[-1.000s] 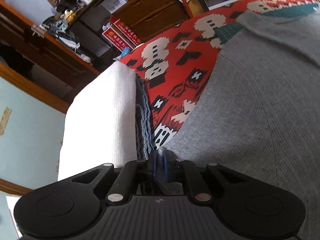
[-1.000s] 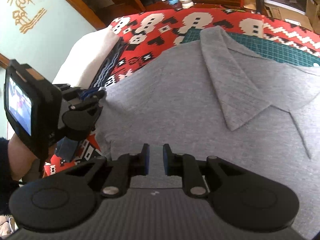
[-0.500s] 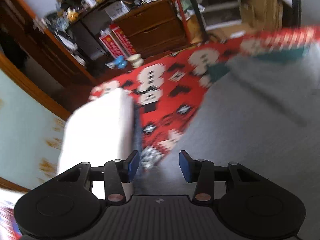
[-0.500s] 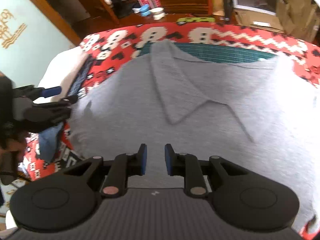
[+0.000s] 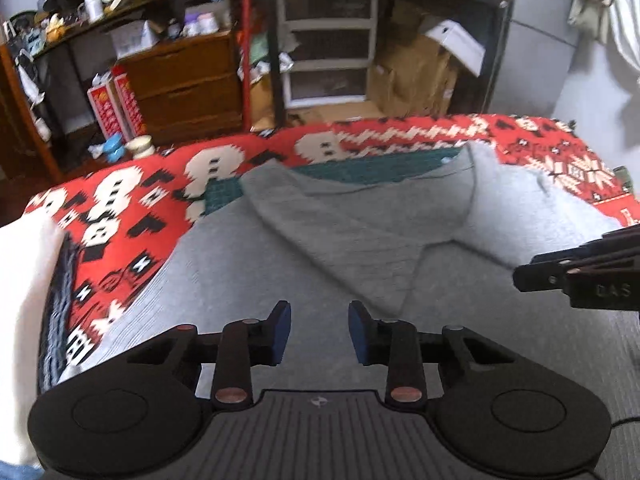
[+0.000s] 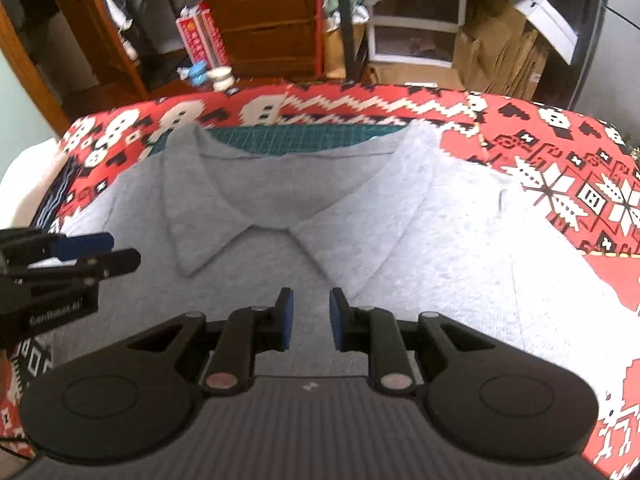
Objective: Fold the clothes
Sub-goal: 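Pull both grippers back above the flat grey sweater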
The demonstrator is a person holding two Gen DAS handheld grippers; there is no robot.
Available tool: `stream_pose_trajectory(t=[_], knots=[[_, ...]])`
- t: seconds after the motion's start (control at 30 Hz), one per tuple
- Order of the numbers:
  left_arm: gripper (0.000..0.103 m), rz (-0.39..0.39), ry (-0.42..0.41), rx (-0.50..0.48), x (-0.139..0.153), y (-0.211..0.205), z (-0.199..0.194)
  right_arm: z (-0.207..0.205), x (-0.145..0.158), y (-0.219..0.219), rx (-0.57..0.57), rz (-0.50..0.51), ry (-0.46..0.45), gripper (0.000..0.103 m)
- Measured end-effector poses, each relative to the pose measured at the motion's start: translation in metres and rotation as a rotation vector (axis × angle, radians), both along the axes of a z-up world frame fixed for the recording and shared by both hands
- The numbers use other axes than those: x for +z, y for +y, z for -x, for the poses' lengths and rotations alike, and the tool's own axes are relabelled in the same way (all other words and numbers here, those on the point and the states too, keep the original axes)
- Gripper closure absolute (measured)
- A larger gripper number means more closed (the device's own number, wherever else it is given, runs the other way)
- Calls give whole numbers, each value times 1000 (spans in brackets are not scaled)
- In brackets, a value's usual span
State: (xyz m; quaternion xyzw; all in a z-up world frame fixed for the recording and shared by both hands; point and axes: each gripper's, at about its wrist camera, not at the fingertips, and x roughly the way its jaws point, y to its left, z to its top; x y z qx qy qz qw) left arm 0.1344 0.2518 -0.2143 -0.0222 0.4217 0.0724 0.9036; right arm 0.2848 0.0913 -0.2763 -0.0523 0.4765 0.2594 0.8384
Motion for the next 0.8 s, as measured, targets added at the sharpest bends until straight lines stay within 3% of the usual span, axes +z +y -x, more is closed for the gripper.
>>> stream_pose_trajectory(t=[0.23,0.47,0.63,0.8], knots=[[80,-7,-89,-19,-6,4,4,4,-3,1,27,-26,-50,81],[83,8,-167,-72,-2,-2,30,41,12,-13,31,-94,-153,82],[83,-1,-253,-71,17,-17,76,87,34,-36,24,-136,-196,81],[83,32,-281,-72,35,-31,129,139,46,-57,14,-161,-196,81]])
